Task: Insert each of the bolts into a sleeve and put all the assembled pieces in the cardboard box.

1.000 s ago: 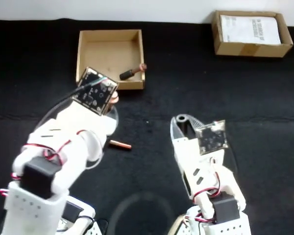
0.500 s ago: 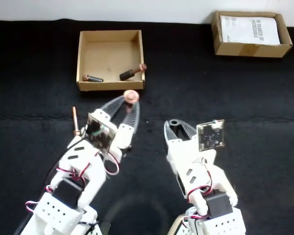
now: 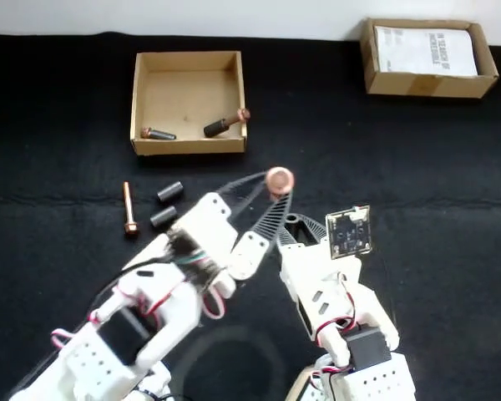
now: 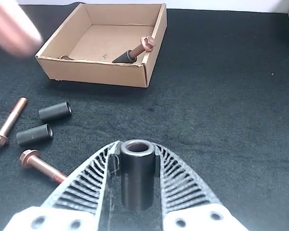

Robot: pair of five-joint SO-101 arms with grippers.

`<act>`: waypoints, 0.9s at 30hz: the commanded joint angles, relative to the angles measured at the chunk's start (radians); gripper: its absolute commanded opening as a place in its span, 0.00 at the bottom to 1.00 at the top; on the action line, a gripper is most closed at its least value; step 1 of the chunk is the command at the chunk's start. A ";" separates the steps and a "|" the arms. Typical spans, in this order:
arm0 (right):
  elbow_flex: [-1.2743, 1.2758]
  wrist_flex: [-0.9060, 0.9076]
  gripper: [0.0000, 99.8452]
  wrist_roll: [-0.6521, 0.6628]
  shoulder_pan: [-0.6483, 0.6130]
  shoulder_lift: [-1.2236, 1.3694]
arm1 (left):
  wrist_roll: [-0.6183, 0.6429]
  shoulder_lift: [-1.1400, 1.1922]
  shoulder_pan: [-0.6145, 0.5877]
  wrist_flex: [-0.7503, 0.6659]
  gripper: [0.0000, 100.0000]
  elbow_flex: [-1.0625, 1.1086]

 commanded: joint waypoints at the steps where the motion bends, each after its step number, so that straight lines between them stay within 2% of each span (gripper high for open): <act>1: -0.007 -0.024 0.01 -0.003 -0.002 -0.010 | -0.006 0.142 0.027 -0.063 0.01 -0.081; 7: -0.012 -0.024 0.01 -0.003 -0.002 -0.010 | 0.072 0.317 0.002 -0.183 0.01 -0.087; 20: -0.067 -0.024 0.01 0.026 -0.002 -0.010 | 0.095 0.355 -0.010 -0.180 0.01 -0.079; 24: -0.087 -0.024 0.01 0.031 -0.002 -0.010 | 0.170 0.357 -0.012 -0.178 0.01 -0.077; 27: -0.093 -0.024 0.01 0.031 -0.001 -0.010 | 0.175 0.357 -0.012 -0.178 0.01 -0.077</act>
